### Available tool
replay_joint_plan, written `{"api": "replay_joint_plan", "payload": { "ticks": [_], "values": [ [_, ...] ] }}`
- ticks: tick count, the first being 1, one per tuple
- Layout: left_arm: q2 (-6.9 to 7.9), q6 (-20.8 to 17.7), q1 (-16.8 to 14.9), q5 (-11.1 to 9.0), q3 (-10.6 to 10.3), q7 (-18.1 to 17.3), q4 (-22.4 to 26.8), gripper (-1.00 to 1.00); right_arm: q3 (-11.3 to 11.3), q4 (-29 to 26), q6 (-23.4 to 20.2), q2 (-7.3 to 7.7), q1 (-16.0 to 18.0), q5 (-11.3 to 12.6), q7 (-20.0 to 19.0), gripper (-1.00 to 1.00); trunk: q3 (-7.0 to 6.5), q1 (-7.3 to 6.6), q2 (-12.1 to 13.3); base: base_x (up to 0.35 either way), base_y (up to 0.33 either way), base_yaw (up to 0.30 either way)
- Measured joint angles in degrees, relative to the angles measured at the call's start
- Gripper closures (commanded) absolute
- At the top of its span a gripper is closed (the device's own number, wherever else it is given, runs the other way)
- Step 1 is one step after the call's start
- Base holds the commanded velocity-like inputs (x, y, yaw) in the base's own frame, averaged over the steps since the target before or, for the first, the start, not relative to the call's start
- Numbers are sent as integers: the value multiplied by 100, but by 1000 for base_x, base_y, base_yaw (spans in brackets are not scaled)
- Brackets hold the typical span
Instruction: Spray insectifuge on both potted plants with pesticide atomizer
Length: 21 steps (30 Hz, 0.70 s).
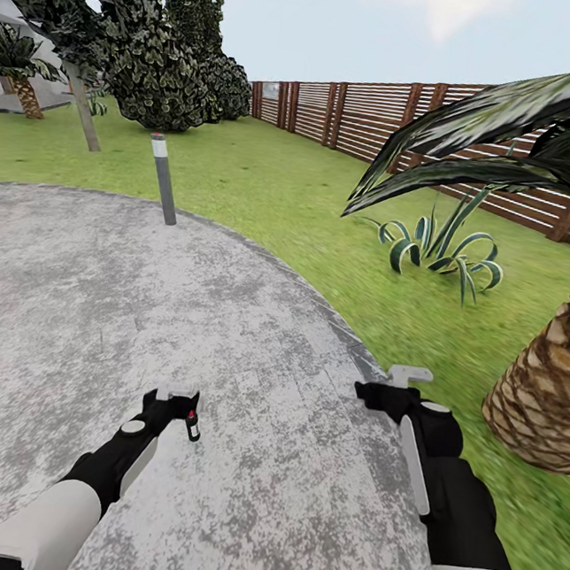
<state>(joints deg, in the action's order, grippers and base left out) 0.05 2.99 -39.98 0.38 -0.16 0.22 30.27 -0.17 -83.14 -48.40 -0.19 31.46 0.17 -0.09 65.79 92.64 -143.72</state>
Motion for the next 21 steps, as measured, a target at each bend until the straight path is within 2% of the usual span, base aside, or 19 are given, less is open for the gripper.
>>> {"api": "replay_joint_plan", "payload": {
  "ticks": [6,21],
  "values": [
    [-19,223,7,8,-7,1,-8,-100,21,-15,-3,-10,6,1,-2,-100,0,0,0,0,0,0],
    [-19,255,3,2,23,2,-9,-100,26,5,-3,-10,-1,7,1,-100,43,0,0,0,0,0]
  ]
}}
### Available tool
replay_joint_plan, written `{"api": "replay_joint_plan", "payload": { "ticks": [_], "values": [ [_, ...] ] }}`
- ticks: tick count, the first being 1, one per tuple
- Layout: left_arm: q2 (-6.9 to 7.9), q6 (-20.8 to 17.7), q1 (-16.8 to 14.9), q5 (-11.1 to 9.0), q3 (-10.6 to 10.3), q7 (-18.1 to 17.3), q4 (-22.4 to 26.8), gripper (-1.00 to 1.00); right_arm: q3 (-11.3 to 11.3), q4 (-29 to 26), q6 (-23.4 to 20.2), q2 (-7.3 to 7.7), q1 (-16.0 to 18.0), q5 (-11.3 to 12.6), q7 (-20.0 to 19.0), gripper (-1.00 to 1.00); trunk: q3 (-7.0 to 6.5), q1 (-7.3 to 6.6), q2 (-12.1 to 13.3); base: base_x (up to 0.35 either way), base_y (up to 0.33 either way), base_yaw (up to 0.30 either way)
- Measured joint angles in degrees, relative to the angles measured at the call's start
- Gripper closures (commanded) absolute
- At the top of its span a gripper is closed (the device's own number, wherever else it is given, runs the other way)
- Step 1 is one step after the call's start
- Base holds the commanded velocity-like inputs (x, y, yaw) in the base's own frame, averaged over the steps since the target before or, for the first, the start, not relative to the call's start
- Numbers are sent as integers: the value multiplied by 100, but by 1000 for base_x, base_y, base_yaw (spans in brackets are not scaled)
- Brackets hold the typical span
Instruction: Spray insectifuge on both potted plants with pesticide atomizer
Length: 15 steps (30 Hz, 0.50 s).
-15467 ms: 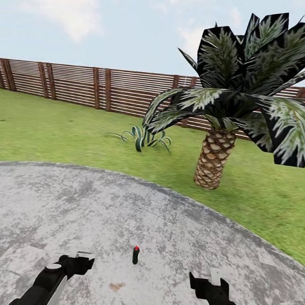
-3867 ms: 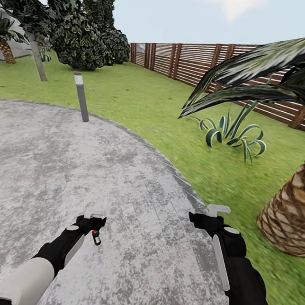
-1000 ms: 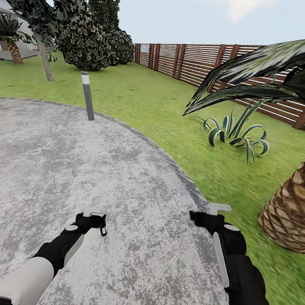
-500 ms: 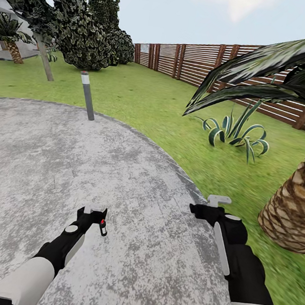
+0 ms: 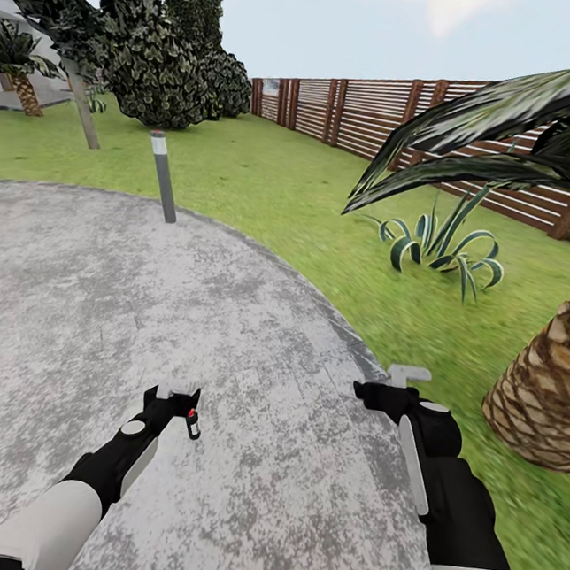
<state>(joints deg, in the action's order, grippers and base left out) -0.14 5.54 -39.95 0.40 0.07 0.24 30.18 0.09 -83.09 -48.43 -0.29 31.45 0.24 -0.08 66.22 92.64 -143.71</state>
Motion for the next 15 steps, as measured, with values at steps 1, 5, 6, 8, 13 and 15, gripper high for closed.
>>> {"api": "replay_joint_plan", "payload": {
  "ticks": [1,5,6,8,13,15],
  "values": [
    [2,1,-1,0,4,0,0,-100,0,0,0,0,-1,1,0,-100,9,0,0,0,0,0],
    [0,3,3,-2,8,-2,0,-100,0,0,0,3,0,1,0,-100,45,0,0,0,0,0],
    [0,5,3,-4,9,-3,0,-100,0,0,0,1,0,1,0,-100,54,0,0,0,0,0],
    [0,6,1,-8,13,-1,0,-100,0,0,0,-2,-1,1,0,-100,72,0,0,0,0,0],
    [-1,8,4,-27,17,-2,0,-100,0,10,16,-6,2,1,-6,-100,106,0,0,0,0,0],
    [4,8,0,-36,17,-1,0,-100,0,10,23,-7,0,-3,-3,-100,131,3,-1,0,0,0]
  ]
}}
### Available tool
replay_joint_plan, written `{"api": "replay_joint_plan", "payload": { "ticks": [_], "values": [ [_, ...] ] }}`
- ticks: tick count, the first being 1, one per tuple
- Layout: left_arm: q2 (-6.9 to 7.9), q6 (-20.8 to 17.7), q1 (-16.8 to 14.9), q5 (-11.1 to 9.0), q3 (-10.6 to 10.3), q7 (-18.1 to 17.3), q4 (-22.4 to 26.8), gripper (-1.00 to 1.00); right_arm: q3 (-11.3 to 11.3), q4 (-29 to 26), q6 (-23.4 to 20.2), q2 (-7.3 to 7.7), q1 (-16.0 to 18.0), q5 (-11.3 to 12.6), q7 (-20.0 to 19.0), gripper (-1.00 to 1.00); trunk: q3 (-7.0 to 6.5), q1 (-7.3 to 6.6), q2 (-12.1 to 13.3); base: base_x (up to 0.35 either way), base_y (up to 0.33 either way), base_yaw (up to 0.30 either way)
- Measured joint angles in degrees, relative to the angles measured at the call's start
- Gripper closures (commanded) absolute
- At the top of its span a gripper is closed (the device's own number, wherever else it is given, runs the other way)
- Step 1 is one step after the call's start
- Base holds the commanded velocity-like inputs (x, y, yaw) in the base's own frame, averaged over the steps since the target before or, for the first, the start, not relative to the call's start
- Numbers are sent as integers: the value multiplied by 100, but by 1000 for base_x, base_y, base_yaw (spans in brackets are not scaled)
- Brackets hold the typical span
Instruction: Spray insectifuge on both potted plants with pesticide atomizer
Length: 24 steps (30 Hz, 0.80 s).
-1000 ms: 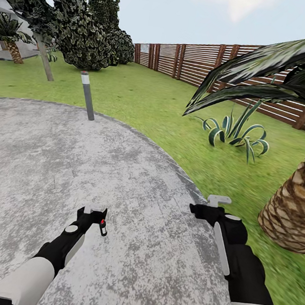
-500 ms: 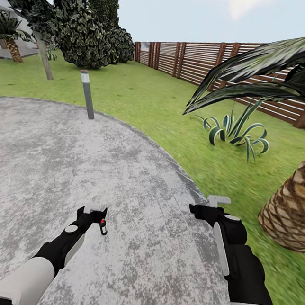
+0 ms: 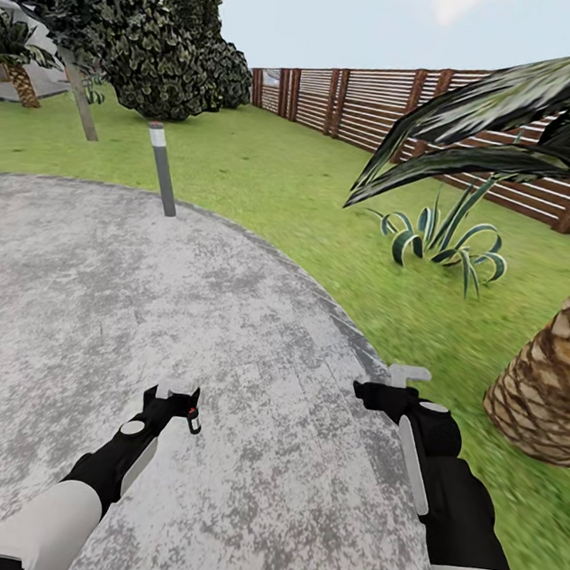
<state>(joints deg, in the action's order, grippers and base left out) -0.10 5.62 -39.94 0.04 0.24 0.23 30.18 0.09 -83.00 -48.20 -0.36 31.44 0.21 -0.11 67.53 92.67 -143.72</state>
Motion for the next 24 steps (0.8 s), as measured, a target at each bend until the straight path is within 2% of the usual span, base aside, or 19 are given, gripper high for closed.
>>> {"api": "replay_joint_plan", "payload": {
  "ticks": [24],
  "values": [
    [19,3,1,36,-31,-7,-2,-100,-15,-6,4,39,-1,-21,13,-100,678,62,-32,0,0,0]
  ]
}}
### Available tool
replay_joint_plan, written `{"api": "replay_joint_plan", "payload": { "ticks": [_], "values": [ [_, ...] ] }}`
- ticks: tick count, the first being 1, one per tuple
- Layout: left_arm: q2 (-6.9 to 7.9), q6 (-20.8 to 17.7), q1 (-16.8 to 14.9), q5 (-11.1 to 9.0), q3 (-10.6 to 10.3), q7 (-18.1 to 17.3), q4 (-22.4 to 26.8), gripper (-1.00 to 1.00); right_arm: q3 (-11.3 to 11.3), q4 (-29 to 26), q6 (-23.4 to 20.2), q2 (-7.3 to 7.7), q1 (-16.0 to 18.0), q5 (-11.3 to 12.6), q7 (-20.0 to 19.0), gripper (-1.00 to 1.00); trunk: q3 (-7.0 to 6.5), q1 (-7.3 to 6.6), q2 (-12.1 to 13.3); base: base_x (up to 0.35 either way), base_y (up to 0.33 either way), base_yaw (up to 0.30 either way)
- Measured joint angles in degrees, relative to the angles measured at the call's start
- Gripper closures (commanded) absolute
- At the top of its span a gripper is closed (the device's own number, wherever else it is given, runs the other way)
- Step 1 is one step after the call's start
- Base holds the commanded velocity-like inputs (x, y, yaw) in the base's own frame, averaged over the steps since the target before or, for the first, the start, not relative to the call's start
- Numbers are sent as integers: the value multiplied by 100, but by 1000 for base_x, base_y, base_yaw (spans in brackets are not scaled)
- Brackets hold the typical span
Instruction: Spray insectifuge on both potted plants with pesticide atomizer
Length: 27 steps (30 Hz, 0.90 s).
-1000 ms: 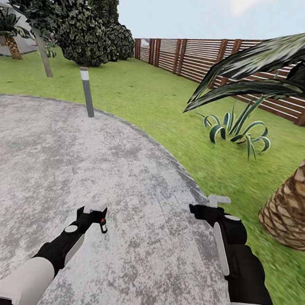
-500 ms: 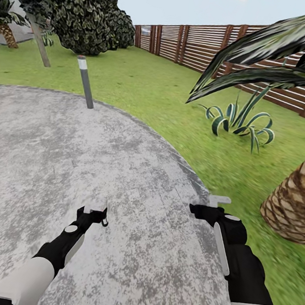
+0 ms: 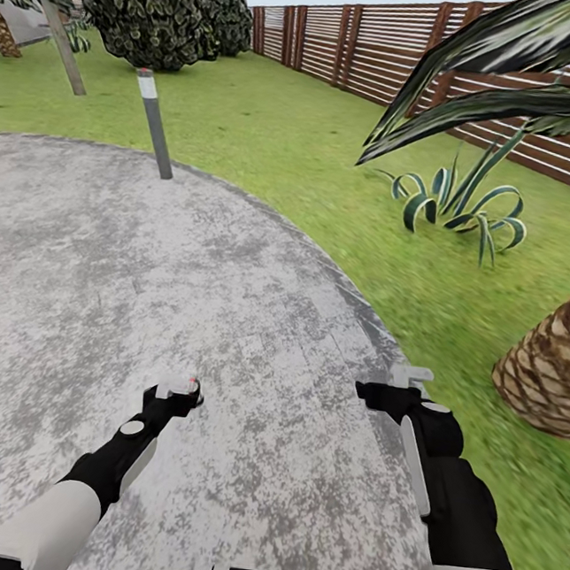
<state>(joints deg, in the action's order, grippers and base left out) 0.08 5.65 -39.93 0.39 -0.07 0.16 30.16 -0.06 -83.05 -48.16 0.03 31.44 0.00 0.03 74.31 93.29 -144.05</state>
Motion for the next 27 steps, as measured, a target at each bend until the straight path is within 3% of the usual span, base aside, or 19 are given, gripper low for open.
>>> {"api": "replay_joint_plan", "payload": {
  "ticks": [14,21,27],
  "values": [
    [0,-1,-2,0,-4,1,2,-100,-3,-8,0,0,-8,-24,1,-100,306,36,-19,0,0,0],
    [0,0,-2,0,7,1,11,-100,-3,-16,0,1,-9,-34,5,-100,362,46,-25,0,0,0],
    [0,0,-1,0,12,3,17,-100,-3,-24,0,-3,-9,-35,5,-100,494,62,-32,0,0,0]
  ]
}}
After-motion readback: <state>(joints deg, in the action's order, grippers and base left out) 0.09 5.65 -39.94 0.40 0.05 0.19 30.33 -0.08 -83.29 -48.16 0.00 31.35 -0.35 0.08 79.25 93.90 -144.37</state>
